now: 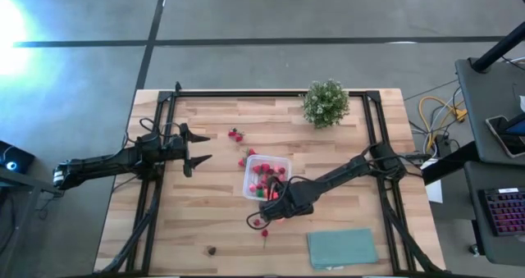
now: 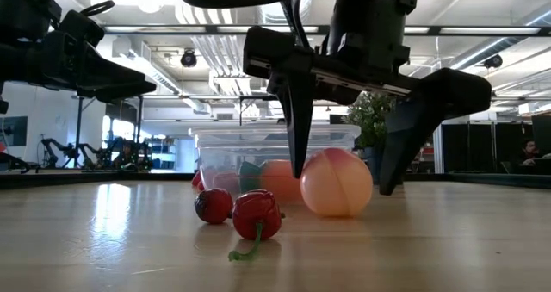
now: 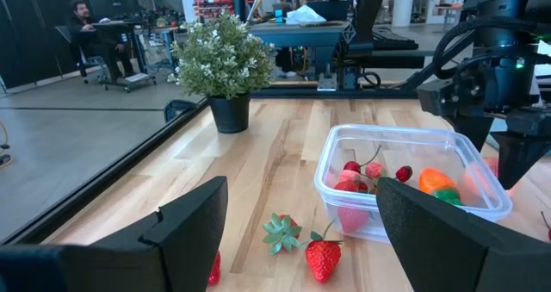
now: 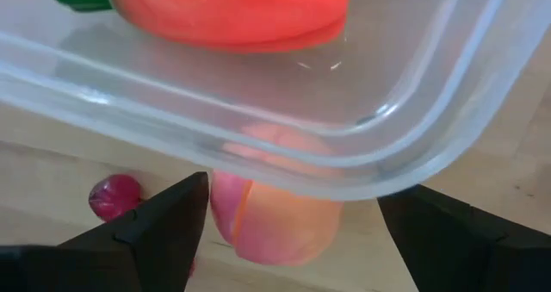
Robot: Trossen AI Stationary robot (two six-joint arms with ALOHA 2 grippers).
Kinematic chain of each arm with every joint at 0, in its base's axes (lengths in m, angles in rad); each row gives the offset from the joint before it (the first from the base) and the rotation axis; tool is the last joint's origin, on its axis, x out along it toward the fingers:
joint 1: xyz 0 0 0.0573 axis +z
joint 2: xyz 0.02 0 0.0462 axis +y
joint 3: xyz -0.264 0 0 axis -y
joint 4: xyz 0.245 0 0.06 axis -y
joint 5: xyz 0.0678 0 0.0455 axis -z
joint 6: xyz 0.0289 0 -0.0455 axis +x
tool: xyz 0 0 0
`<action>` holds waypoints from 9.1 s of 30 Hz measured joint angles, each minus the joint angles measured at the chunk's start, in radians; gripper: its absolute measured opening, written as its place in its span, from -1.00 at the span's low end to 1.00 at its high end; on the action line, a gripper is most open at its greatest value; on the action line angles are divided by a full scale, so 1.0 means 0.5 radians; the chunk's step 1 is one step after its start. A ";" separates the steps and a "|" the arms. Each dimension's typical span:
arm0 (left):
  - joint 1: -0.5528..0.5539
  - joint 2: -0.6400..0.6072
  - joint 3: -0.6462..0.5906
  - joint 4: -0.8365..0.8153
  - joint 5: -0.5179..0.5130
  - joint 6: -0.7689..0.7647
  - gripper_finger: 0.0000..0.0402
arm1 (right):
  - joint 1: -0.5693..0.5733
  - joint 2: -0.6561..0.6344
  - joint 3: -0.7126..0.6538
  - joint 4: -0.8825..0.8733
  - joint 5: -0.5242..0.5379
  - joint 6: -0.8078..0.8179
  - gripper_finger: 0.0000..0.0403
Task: Pick and placing Produce into tupperware
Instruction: Put the peach into the transparent bin, then put the cherry into the transparent bin
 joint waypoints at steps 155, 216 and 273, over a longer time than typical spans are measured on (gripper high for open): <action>0.000 0.000 0.000 0.000 0.000 0.000 0.41 | 0.088 0.482 0.646 0.040 -0.327 -0.239 0.06; 0.000 -0.001 0.000 0.001 0.001 0.000 0.41 | -0.408 0.066 0.648 -0.508 0.275 -0.906 -0.18; 0.000 0.000 0.000 0.000 0.000 0.000 0.41 | 0.101 0.423 0.649 0.214 0.089 -2.063 0.11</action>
